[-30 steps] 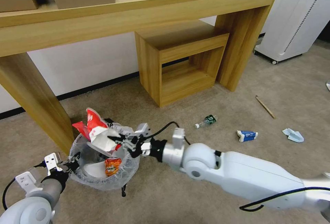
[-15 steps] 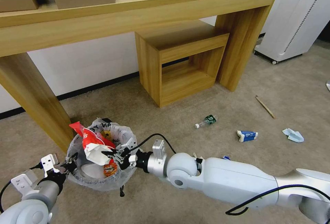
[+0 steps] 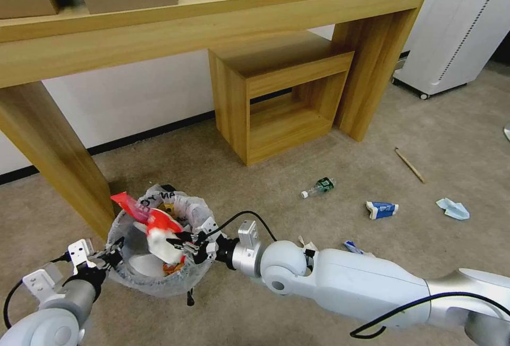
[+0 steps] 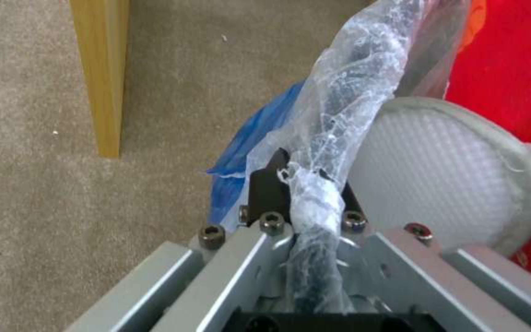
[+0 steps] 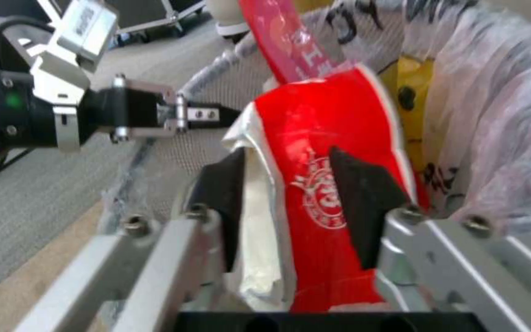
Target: Pick up the trash bin and place the garbage on the floor into it.
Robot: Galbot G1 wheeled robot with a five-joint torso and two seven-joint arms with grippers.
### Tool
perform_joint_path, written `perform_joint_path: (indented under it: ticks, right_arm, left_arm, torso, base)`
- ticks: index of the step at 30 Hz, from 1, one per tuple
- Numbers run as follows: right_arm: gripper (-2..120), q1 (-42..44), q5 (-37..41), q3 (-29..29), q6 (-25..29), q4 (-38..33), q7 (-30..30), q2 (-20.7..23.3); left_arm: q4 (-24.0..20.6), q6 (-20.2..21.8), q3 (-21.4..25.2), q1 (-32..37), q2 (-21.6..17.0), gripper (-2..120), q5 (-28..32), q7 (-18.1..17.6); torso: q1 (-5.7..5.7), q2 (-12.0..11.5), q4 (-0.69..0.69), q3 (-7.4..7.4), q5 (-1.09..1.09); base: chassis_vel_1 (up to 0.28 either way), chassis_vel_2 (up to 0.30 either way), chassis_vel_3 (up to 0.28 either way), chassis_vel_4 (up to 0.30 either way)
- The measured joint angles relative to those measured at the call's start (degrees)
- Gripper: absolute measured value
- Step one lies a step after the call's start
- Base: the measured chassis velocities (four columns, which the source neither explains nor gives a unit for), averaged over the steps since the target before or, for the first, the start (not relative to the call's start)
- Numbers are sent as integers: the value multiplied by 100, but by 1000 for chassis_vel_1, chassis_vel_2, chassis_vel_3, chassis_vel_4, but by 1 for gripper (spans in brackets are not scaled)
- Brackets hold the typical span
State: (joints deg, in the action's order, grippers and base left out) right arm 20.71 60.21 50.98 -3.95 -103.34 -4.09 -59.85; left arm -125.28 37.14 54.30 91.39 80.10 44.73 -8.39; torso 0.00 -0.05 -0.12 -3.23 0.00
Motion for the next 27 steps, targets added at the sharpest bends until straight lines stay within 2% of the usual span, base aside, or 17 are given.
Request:
perform_joint_path:
  ticks: [2, 4, 5, 7, 8, 11, 12, 15, 18, 21, 24, 25, 27]
  right_arm:
    - [43, 2, -1, -18, 8, -14, -1, 7]
    - [57, 59, -25, -238, 87, -130, 10, 66]
    - [57, 59, -25, -238, 87, -130, 10, 66]
    - [67, 181, -25, -569, 195, -271, 67, 158]
    - [67, 181, -25, -569, 195, -271, 67, 158]
    - [80, 296, 28, -898, 246, -436, 162, 296]
    - [80, 296, 28, -898, 246, -436, 162, 296]
    - [93, 338, -27, -898, 273, -446, 170, 352]
    - [99, 419, -74, -907, 327, -452, 167, 364]
    - [100, 543, -114, -1214, 500, -486, 234, 347]
    - [100, 676, -73, -1899, 555, -646, 241, 438]
    - [100, 676, -73, -1899, 555, -646, 241, 438]
    - [100, 788, -12, -2491, 574, -762, 137, 585]
  left_arm:
    - [0, 0, -1, 0, 0, 1, -1, 1]
    - [0, 0, -2, 0, 0, 1, -3, 3]
    - [0, 0, -2, 0, 0, 1, -3, 3]
    - [0, 0, 10, 9, -11, 1, -6, 3]
    - [0, 0, 10, 9, -11, 1, -6, 3]
    - [-4, -1, 29, 12, -47, 1, -5, 2]
    - [-4, -1, 29, 12, -47, 1, -5, 2]
    - [-16, 0, 30, 11, -51, 1, -3, 0]
    - [-30, -1, 30, 29, -48, 1, -2, 0]
    - [-39, -1, 20, 62, -42, 1, -19, 7]
    - [-43, -3, 34, 47, -77, 1, -37, 9]
    - [-43, -3, 34, 47, -77, 1, -37, 9]
    - [-38, -3, 62, 39, -124, 1, -34, 15]
  torso:
    - [0, 0, 0, 0, 0]
    - [0, 0, 0, 0, 0]
    - [0, 0, 0, 0, 0]
    - [0, 0, 0, 0, 0]
    - [0, 0, 0, 0, 0]
    - [0, 0, 0, 1, 0]
    - [0, 0, 0, 1, 0]
    - [0, 0, 0, 0, 0]
    - [0, 0, 0, 0, 0]
    - [0, 0, 1, 0, 0]
    - [0, 0, 1, 0, 0]
    - [0, 0, 1, 0, 0]
    - [0, 0, 0, 0, 1]
  base:
    - [0, 0, 0, 0]
    - [0, 0, 0, 0]
    - [0, 0, 0, 0]
    - [0, 0, 0, 0]
    - [0, 0, 0, 0]
    - [0, 0, 0, 0]
    - [0, 0, 0, 0]
    - [0, 0, 0, 0]
    - [0, 0, 0, 0]
    - [0, 0, 0, 0]
    - [0, 0, 0, 0]
    - [0, 0, 0, 0]
    - [0, 0, 0, 0]
